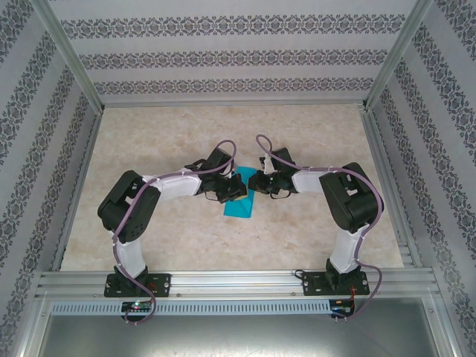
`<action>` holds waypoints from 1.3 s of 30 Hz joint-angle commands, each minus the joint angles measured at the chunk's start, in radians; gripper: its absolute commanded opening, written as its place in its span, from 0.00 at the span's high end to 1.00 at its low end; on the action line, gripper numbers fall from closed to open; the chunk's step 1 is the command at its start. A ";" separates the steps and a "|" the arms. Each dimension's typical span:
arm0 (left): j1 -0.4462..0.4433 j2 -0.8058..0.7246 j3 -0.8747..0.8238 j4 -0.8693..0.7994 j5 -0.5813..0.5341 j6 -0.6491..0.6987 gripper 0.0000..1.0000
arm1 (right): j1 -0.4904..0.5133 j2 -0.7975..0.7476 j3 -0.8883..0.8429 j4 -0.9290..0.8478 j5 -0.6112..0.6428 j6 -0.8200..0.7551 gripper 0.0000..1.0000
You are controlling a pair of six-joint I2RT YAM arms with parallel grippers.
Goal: Fold a paper plane with a square sheet of paper (pick it up from the middle)
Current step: Fold the triangle a second time at the center of the table.
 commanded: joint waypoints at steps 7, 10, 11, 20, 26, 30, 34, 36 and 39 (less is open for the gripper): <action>-0.003 0.071 0.072 -0.040 -0.010 0.037 0.92 | 0.005 0.009 0.009 0.002 -0.036 -0.018 0.85; -0.001 0.080 0.076 -0.048 -0.013 0.047 0.92 | 0.005 0.007 0.007 0.001 -0.036 -0.016 0.85; -0.001 0.081 0.074 -0.048 -0.013 0.050 0.92 | 0.004 0.005 0.009 0.001 -0.036 -0.016 0.85; 0.007 0.096 0.049 -0.035 -0.021 0.059 0.91 | 0.002 -0.005 -0.004 0.019 -0.046 -0.004 0.85; 0.011 0.110 0.055 -0.035 -0.047 0.064 0.91 | 0.000 -0.010 -0.010 0.024 -0.052 -0.001 0.85; 0.011 0.120 0.057 -0.030 -0.048 0.064 0.92 | -0.001 -0.011 -0.012 0.029 -0.054 0.004 0.85; 0.013 0.126 0.042 -0.022 -0.052 0.064 0.91 | -0.001 -0.011 -0.016 0.041 -0.060 0.011 0.85; 0.013 0.132 0.037 -0.016 -0.051 0.060 0.92 | -0.001 -0.011 -0.017 0.045 -0.062 0.016 0.85; 0.013 0.138 0.042 -0.016 -0.056 0.064 0.91 | -0.001 -0.013 -0.018 0.049 -0.064 0.019 0.85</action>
